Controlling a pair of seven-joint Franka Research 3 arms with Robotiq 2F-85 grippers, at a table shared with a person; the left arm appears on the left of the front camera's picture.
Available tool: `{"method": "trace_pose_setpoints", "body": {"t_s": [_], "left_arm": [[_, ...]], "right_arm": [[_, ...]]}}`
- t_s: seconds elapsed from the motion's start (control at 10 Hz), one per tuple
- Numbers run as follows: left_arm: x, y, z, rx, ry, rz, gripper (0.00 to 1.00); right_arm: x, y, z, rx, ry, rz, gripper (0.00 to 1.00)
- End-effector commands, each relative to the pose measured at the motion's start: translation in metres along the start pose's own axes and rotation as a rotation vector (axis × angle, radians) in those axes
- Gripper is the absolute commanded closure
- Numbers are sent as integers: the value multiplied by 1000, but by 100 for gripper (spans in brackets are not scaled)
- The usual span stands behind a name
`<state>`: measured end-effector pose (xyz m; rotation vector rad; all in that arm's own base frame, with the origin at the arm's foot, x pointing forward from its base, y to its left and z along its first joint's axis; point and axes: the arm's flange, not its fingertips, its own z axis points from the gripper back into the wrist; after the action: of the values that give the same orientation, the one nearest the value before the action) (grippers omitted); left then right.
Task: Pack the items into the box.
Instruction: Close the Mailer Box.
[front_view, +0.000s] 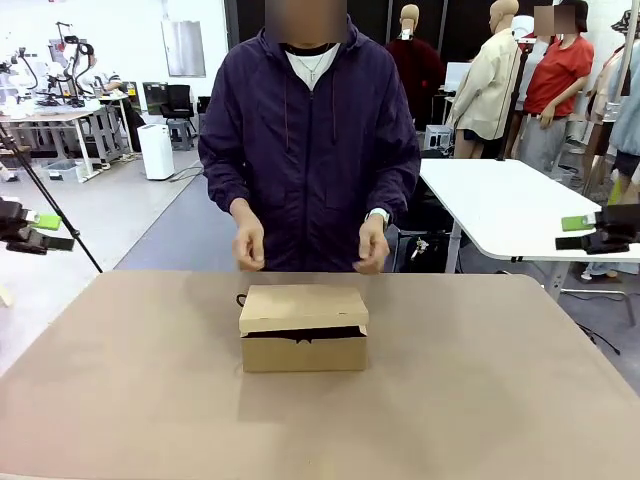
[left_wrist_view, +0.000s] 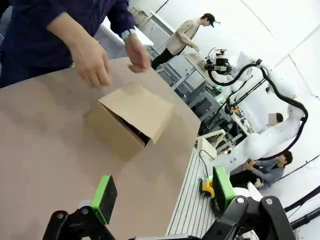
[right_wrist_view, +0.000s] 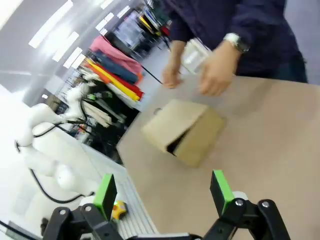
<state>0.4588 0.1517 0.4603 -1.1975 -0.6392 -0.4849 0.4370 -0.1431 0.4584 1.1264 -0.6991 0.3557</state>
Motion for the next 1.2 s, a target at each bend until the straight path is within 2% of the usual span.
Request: {"method": "trace_pose_setpoints", "body": {"t_s": [0.0,1.1], "left_arm": [[7,-9,-1,-30,-52,-17,0],[7,-9,-1,-30,-52,-17,0]], "right_arm": [[4,3,-2,56,-23,-28,0],[4,3,-2,56,-23,-28,0]]}}
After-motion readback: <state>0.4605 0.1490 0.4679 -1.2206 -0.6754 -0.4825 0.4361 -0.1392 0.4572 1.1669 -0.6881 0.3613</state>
